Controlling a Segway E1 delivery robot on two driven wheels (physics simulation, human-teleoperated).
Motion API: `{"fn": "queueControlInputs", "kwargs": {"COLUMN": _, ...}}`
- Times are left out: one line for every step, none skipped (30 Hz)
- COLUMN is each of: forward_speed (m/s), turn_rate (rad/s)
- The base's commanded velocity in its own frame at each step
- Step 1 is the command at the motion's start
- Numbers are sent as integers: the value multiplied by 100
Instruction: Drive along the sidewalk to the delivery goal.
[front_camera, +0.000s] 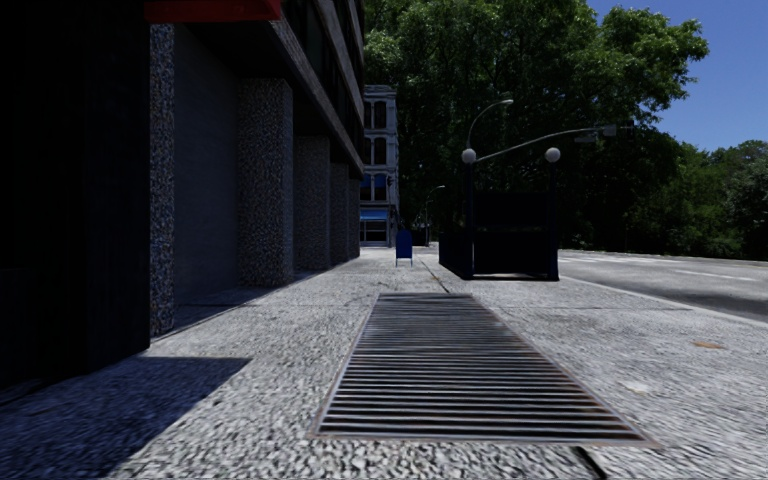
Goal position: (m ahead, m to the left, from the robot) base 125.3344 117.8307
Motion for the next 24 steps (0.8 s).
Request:
{"fn": "queueControlInputs", "kwargs": {"forward_speed": 200, "turn_rate": 0}}
{"fn": "queueControlInputs", "kwargs": {"forward_speed": 200, "turn_rate": 0}}
{"fn": "queueControlInputs", "kwargs": {"forward_speed": 200, "turn_rate": 0}}
{"fn": "queueControlInputs", "kwargs": {"forward_speed": 200, "turn_rate": 0}}
{"fn": "queueControlInputs", "kwargs": {"forward_speed": 200, "turn_rate": 0}}
{"fn": "queueControlInputs", "kwargs": {"forward_speed": 200, "turn_rate": 0}}
{"fn": "queueControlInputs", "kwargs": {"forward_speed": 200, "turn_rate": 0}}
{"fn": "queueControlInputs", "kwargs": {"forward_speed": 200, "turn_rate": 0}}
{"fn": "queueControlInputs", "kwargs": {"forward_speed": 200, "turn_rate": 0}}
{"fn": "queueControlInputs", "kwargs": {"forward_speed": 200, "turn_rate": 0}}
{"fn": "queueControlInputs", "kwargs": {"forward_speed": 200, "turn_rate": 0}}
{"fn": "queueControlInputs", "kwargs": {"forward_speed": 200, "turn_rate": 0}}
{"fn": "queueControlInputs", "kwargs": {"forward_speed": 200, "turn_rate": 0}}
{"fn": "queueControlInputs", "kwargs": {"forward_speed": 200, "turn_rate": 0}}
{"fn": "queueControlInputs", "kwargs": {"forward_speed": 200, "turn_rate": 0}}
{"fn": "queueControlInputs", "kwargs": {"forward_speed": 200, "turn_rate": 0}}
{"fn": "queueControlInputs", "kwargs": {"forward_speed": 200, "turn_rate": 0}}
{"fn": "queueControlInputs", "kwargs": {"forward_speed": 200, "turn_rate": 0}}
{"fn": "queueControlInputs", "kwargs": {"forward_speed": 200, "turn_rate": 0}}
{"fn": "queueControlInputs", "kwargs": {"forward_speed": 200, "turn_rate": 0}}
{"fn": "queueControlInputs", "kwargs": {"forward_speed": 200, "turn_rate": 0}}
{"fn": "queueControlInputs", "kwargs": {"forward_speed": 200, "turn_rate": 0}}
{"fn": "queueControlInputs", "kwargs": {"forward_speed": 200, "turn_rate": 0}}
{"fn": "queueControlInputs", "kwargs": {"forward_speed": 200, "turn_rate": 0}}
